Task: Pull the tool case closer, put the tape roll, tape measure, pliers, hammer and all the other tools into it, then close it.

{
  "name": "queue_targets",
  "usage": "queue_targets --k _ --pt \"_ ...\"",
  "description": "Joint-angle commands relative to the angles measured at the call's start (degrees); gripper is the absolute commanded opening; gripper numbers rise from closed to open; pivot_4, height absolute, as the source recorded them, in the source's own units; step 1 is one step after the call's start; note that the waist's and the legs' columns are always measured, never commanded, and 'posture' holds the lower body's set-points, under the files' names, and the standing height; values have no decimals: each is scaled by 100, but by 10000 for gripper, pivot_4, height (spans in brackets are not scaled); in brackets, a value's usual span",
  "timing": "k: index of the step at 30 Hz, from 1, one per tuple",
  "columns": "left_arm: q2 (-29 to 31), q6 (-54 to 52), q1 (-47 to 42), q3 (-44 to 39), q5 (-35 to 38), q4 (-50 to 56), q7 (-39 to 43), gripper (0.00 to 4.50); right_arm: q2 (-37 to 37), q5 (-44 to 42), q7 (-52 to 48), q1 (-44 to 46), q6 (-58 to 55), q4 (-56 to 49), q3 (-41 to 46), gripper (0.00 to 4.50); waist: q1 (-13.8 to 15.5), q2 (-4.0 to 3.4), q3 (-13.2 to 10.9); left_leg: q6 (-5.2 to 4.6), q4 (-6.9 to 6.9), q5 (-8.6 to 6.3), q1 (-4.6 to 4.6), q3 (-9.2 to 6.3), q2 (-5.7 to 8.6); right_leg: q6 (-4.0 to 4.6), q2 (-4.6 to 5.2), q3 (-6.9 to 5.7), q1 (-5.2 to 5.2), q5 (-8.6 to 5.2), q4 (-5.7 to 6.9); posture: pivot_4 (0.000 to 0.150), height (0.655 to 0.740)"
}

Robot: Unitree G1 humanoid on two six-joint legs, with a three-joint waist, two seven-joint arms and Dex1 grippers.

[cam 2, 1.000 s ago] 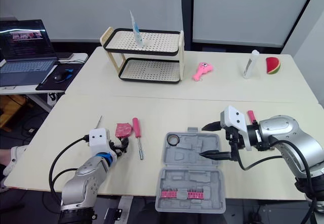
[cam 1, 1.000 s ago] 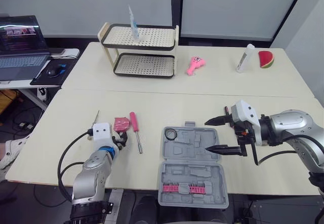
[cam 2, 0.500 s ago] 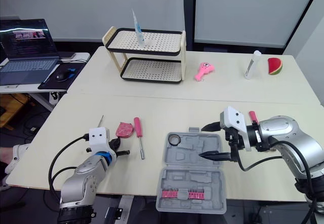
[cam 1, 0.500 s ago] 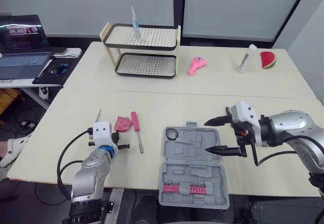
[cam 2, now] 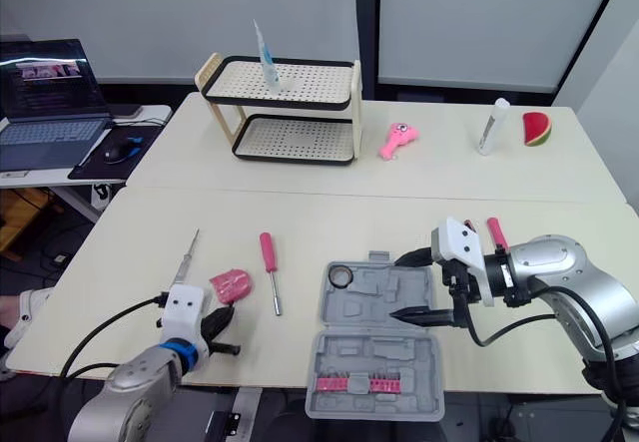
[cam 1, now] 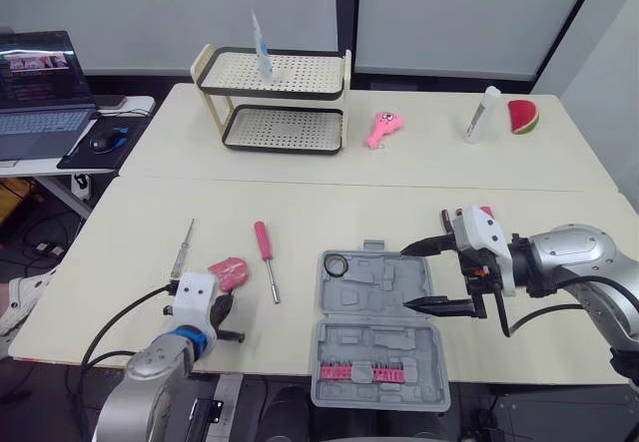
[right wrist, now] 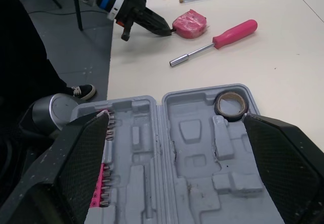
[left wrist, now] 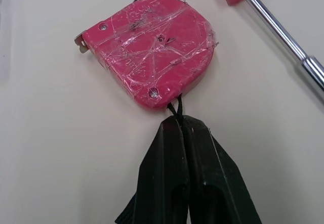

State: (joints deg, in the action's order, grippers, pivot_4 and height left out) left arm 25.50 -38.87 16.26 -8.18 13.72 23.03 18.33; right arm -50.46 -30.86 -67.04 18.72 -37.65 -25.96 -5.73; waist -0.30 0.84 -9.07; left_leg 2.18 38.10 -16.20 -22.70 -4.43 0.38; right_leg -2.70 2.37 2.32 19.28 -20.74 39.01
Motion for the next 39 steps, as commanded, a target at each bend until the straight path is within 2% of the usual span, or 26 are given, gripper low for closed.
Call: queue_targets --k 1,11,26,29,33,37,39 --pt "248 98 424 15 21 290 369 195 -71 -116 -56 3 22 -156 105 45000 1 -1 -1 0 0 0 0 0 0 0 0 0 0 0 0 1500 7290" --pt "759 780 1563 -286 -51 483 1032 195 -140 -195 -141 -61 -51 -402 52 45000 -2 -3 -3 -1 -5 -1 0 1 -1 1 3 1 1 -1 -4 1500 7290" --pt "666 1233 1635 -507 6 102 1193 195 -103 -175 -110 88 -46 -384 -75 45000 0 -4 -4 -1 -5 -1 0 -1 0 1 4 -2 0 -1 -3 1500 7290" --pt "676 1337 1805 -764 133 197 1301 6269 -116 -205 -91 99 -86 -418 -46 45000 -1 -1 -5 -1 -5 -1 0 -1 -1 1 4 -3 1 -1 -3 1500 7290" --pt "739 1495 2153 -1243 272 395 1521 19059 -117 -267 -44 110 -145 -489 -14 45000 -6 -1 -8 -1 -6 -1 -1 -1 -3 1 4 -2 3 -1 -4 1500 7290" --pt "1155 2049 2607 -1939 475 401 2430 31667 -75 -347 20 171 -207 -627 -26 45000 -7 3 -12 -1 -6 -1 -1 -2 -3 2 4 -4 3 -1 -4 1500 7290" --pt "1471 2473 2502 -2178 584 130 2975 38193 -56 -388 84 234 -299 -738 -47 45000 10 -2 -15 -1 -7 -1 -1 -2 -3 2 4 -5 4 -1 -4 1500 7290"
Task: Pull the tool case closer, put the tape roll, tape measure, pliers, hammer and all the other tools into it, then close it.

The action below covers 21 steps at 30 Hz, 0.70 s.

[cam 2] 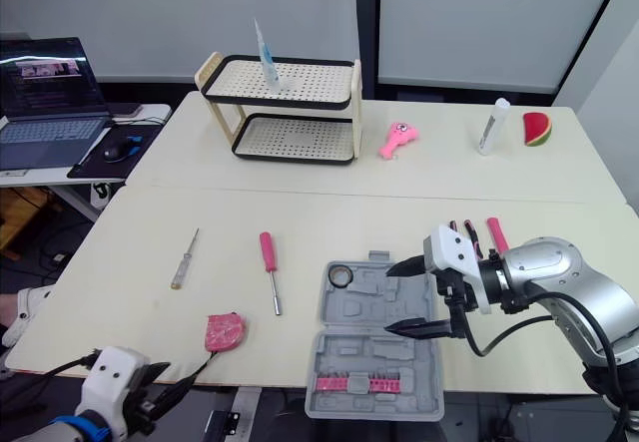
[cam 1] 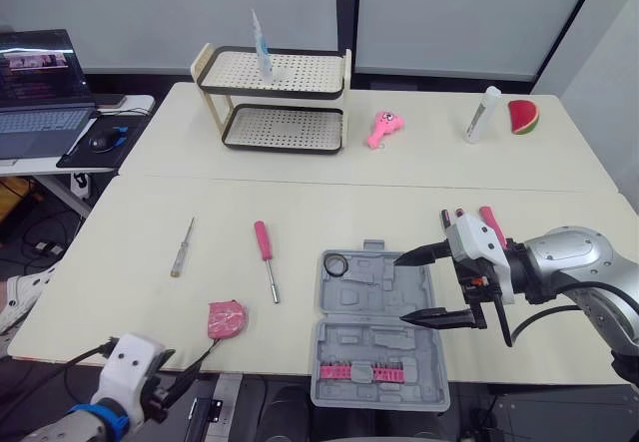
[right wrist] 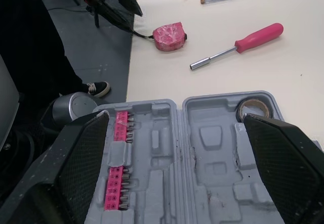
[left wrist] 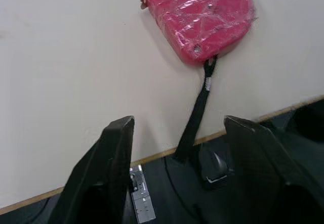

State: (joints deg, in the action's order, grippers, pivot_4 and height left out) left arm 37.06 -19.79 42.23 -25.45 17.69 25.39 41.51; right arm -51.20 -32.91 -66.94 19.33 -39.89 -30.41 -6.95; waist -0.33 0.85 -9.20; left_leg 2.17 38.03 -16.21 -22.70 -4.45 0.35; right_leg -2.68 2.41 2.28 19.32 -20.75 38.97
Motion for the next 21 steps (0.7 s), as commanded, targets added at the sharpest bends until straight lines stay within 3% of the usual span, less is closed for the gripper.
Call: queue_targets --k 1,2,6,10,17,21 --pt "503 802 -216 -511 255 -306 994 41695 32 -214 113 214 -139 -360 69 45000 24 -8 -4 0 0 0 0 -1 0 1 0 -3 0 0 0 1500 7290" --pt "705 1076 -347 -520 291 -542 1370 44853 58 -258 171 267 -219 -419 59 45000 27 -10 -5 0 0 0 0 -1 1 4 0 -4 1 2 0 1500 7290" --pt "1565 1801 -1202 -147 294 -1810 2737 44853 206 -363 498 449 -535 -608 -34 45000 17 -10 -6 0 -2 0 1 -1 2 5 -1 -6 2 3 0 1500 7290" --pt "2021 2571 -2198 445 55 -2968 3566 44853 231 -422 642 505 -718 -723 -101 45000 -23 -11 -8 0 -6 0 -3 9 2 5 -6 -11 14 3 0 1500 7290" --pt "1880 3723 -4080 1698 -563 -4775 4172 44853 256 -455 852 468 -845 -838 -200 45000 -101 -7 -9 0 -5 0 -17 13 -1 5 -12 -14 36 3 12 1500 7290" --pt "1770 4088 -4543 2087 -762 -5304 4278 44853 247 -472 899 444 -844 -851 -232 45000 -147 -4 -9 0 -6 0 -17 12 -3 5 -15 -14 40 3 15 1500 7290"
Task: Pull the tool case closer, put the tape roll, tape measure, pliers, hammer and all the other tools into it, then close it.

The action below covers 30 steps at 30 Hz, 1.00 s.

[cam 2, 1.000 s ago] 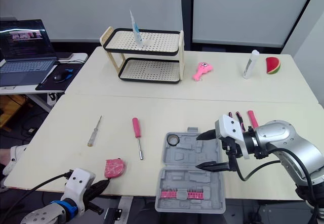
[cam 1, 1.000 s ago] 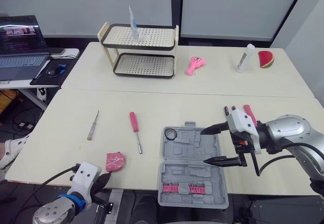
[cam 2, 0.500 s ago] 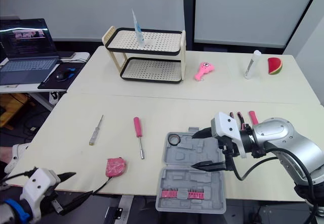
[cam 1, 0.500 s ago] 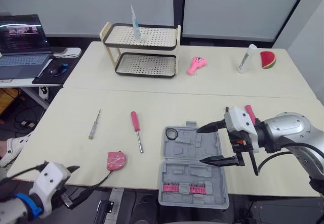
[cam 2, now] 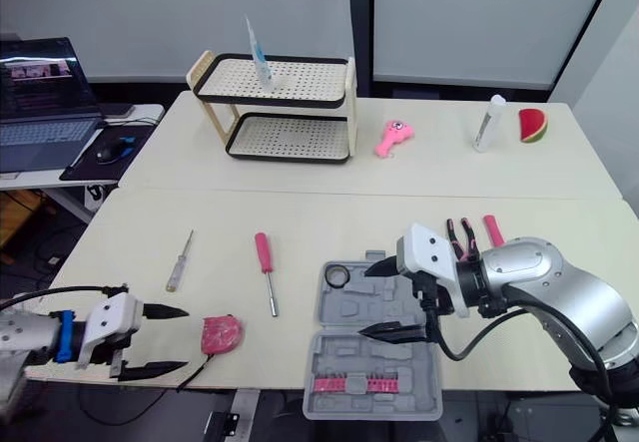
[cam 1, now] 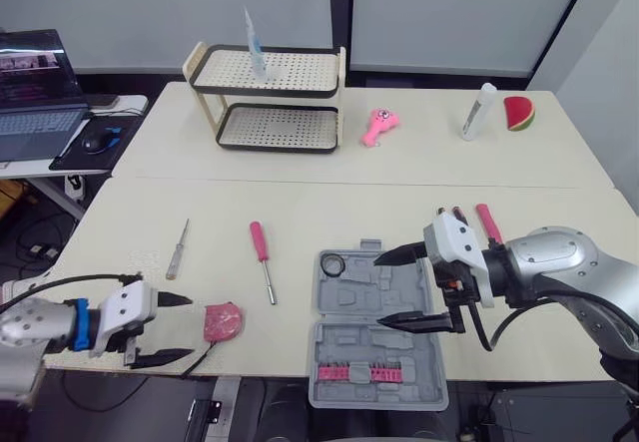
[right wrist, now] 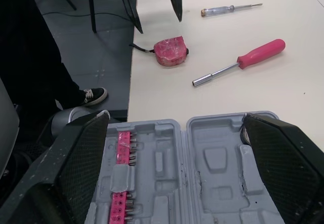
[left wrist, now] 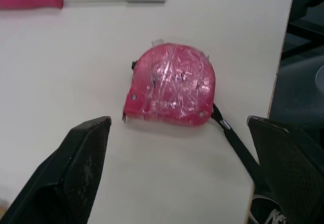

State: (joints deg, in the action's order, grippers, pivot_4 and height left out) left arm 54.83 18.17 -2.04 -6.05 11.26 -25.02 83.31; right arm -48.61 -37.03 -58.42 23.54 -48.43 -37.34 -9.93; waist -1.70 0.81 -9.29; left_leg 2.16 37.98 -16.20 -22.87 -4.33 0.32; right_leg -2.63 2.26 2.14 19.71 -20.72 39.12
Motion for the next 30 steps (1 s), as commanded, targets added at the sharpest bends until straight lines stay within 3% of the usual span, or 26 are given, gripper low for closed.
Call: queue_targets --k 1,23,28,30 --pt "-34 311 -185 211 -138 -339 86 44853 -12 -61 53 20 11 -155 55 45000 -15 0 0 0 0 0 -2 -2 -2 0 -1 0 3 0 1 1500 7290" --pt "-522 840 -812 890 -718 -1349 -477 44853 -69 -61 41 -67 72 -162 37 45000 -13 1 1 0 10 1 -2 4 -1 0 0 5 37 0 62 1500 7290" --pt "-582 923 -767 915 -644 -1228 -434 33655 -77 -64 48 -74 72 -159 49 45000 -12 -1 2 0 11 1 -2 4 -1 -1 0 5 42 -1 74 1500 7290" --pt "-610 862 -708 923 -597 -1066 -440 32758 -81 -60 45 -69 76 -144 55 45000 -11 0 1 0 11 1 -2 4 0 -1 0 5 42 -1 74 1500 7290"
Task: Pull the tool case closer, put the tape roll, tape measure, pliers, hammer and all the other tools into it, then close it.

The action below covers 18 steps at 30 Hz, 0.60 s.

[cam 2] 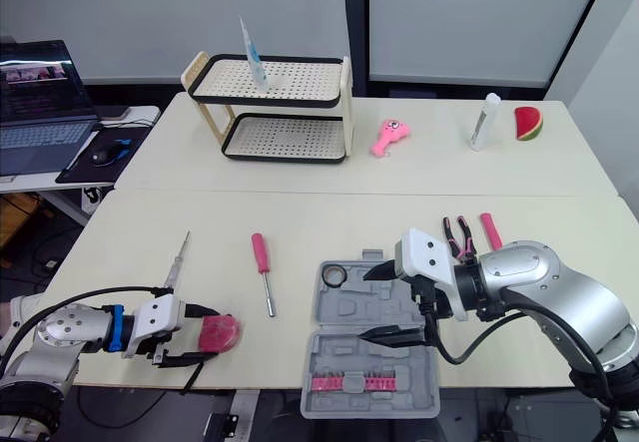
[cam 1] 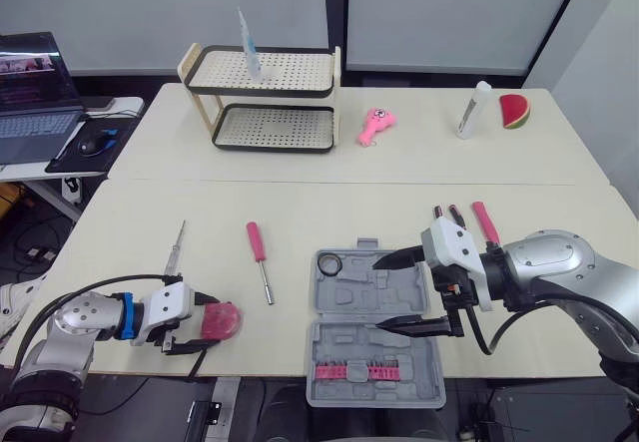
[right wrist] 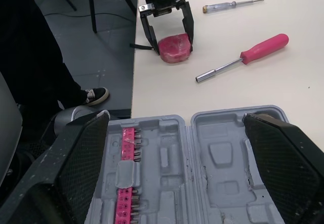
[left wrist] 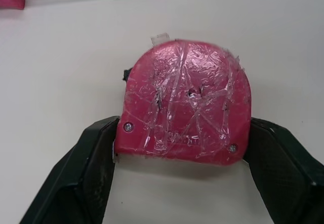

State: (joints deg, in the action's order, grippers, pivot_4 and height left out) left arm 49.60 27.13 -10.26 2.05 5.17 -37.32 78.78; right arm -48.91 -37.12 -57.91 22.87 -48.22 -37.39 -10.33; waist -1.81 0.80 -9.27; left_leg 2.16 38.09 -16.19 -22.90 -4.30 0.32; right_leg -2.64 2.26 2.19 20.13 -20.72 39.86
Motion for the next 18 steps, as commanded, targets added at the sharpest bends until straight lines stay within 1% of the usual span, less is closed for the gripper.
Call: queue_targets --k 1,4,7,10,12,14,15,18 --pt "-93 -41 137 117 24 216 14 32757 -51 -48 -5 -3 56 -137 95 45000 2 0 0 0 0 0 0 0 1 0 0 0 0 0 1 1500 7290" --pt "-19 -145 322 54 148 584 33 32757 -68 -26 -3 -38 84 -140 108 45000 1 0 0 0 1 0 0 0 1 0 1 0 0 0 1 1500 7290" --pt "221 -456 535 -158 328 1193 -11 32757 -90 -5 47 -130 123 -157 188 45000 -4 1 0 0 1 0 -1 0 -2 0 1 0 2 0 1 1500 7290" --pt "434 -953 582 -352 577 2061 -69 32757 -94 -70 210 -370 95 -182 407 45000 17 6 -3 0 1 0 -6 -7 -5 0 1 0 3 0 2 1500 7290" --pt "494 -1323 493 -369 786 2863 -128 32757 -135 -115 314 -677 72 -263 607 45000 32 7 -3 1 2 0 -8 -11 -4 0 1 0 -1 0 0 1500 7290" --pt "459 -1783 360 -294 847 3619 -307 32757 -162 -385 468 -994 -228 -353 883 45000 51 8 -3 1 3 0 -8 -11 0 0 2 0 -8 0 -2 1500 7290" --pt "450 -1944 341 -274 842 3825 -375 32757 -169 -488 524 -1075 -336 -384 967 45000 51 8 -3 1 4 0 -8 -11 3 0 2 0 -11 0 -4 1500 7290" --pt "220 -2889 -81 186 614 4799 -774 32757 -171 -1054 884 -1369 -991 -388 1416 45000 17 8 -3 0 4 0 -6 -1 2 0 -6 3 -12 0 -5 1500 7290"
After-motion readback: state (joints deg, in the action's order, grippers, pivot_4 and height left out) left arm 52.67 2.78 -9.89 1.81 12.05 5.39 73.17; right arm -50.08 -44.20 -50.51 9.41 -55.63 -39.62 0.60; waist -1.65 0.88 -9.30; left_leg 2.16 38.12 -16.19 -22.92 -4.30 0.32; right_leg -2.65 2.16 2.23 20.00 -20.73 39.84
